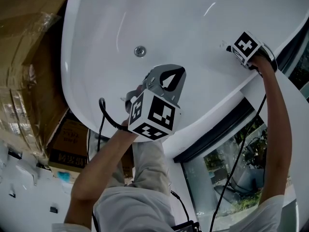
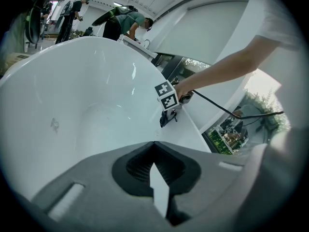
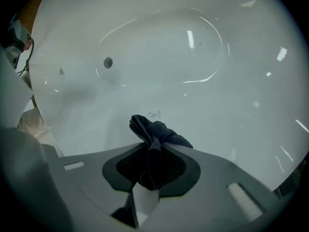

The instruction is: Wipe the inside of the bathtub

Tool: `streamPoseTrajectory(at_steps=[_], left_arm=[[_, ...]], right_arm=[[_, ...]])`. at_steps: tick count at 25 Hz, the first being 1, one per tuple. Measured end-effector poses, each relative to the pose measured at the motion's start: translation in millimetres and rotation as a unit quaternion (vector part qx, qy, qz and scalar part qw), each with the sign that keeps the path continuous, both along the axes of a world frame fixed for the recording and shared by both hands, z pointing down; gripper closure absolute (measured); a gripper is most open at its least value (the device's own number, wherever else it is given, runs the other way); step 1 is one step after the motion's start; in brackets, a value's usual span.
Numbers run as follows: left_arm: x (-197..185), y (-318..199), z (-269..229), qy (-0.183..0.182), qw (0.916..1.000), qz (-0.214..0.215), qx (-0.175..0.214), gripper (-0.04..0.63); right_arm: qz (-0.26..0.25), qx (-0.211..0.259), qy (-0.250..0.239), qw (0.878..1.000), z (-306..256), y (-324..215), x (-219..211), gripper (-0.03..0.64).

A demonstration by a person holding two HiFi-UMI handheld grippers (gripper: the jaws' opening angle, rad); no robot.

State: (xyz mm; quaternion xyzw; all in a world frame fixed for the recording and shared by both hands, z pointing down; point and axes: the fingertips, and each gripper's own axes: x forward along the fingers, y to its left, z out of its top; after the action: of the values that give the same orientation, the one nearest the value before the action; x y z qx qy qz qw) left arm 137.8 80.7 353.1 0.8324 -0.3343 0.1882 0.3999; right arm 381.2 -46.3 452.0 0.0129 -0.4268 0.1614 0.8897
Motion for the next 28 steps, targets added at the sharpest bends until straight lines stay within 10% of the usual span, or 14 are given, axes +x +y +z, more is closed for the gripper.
streamPoseTrajectory(at_steps=[28], left_arm=[[-22,42,19,-0.011,0.9997,0.000,-0.021,0.597]], right_arm=[[-0.074,-0.081,-0.028,0.994,34,151,-42,0.548]])
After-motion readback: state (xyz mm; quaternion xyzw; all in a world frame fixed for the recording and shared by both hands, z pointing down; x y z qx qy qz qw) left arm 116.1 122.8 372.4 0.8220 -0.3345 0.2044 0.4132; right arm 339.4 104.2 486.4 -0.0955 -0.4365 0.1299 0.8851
